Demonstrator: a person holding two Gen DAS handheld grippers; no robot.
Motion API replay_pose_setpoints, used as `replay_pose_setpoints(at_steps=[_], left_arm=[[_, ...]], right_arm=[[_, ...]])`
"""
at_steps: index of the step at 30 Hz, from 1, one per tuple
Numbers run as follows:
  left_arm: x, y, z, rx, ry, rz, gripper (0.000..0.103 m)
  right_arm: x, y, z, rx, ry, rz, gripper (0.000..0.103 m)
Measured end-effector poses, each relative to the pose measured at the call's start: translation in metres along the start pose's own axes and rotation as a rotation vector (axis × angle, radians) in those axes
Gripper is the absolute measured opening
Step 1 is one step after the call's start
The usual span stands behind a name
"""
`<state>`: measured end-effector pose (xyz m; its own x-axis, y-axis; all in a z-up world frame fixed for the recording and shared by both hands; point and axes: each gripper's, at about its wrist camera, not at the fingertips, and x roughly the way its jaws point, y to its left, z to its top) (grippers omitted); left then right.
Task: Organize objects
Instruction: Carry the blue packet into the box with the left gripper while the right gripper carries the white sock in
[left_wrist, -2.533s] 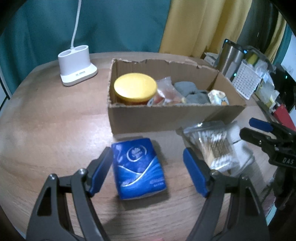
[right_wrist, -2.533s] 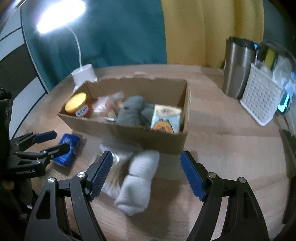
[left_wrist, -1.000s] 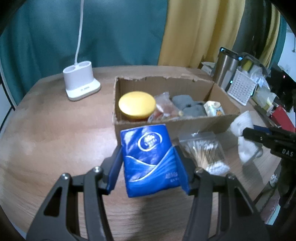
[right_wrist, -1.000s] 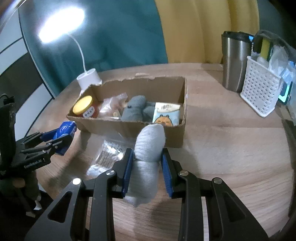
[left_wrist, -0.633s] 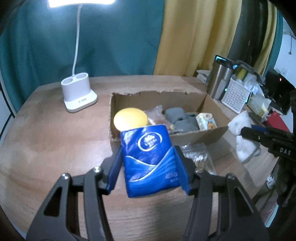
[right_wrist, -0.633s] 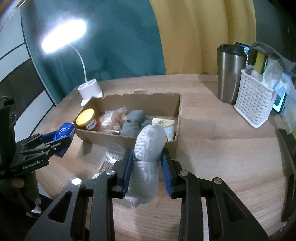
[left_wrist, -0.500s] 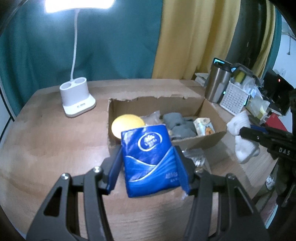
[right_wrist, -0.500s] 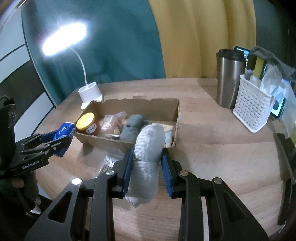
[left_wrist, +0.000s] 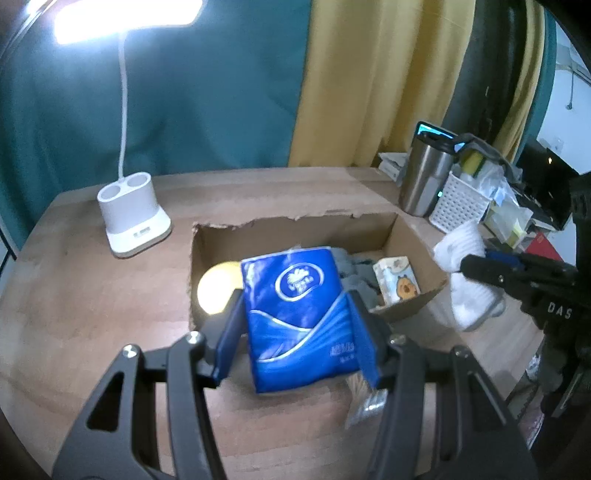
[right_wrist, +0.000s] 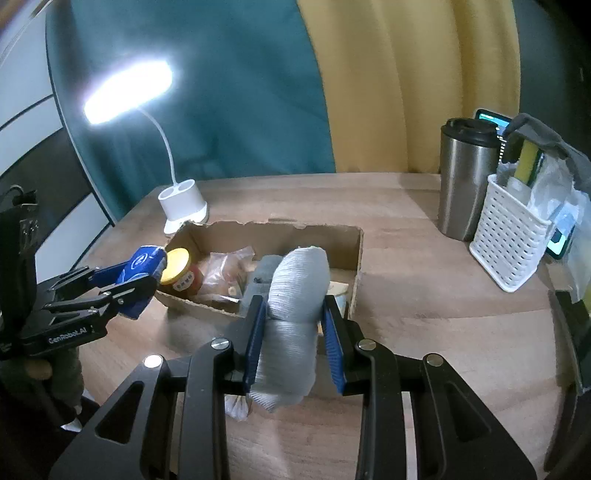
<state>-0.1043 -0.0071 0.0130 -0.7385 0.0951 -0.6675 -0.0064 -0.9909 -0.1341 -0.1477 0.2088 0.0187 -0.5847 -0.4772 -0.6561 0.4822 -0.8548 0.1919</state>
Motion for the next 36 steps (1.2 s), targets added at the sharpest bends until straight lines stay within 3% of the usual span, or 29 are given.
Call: replay_pose_setpoints(at_steps=[36], left_arm=[[0.07, -0.008, 0.024, 0.013, 0.075, -0.052, 0.055]], right_arm=[[0.078, 0.003, 0.041, -0.035, 0.06, 0.083, 0.032]])
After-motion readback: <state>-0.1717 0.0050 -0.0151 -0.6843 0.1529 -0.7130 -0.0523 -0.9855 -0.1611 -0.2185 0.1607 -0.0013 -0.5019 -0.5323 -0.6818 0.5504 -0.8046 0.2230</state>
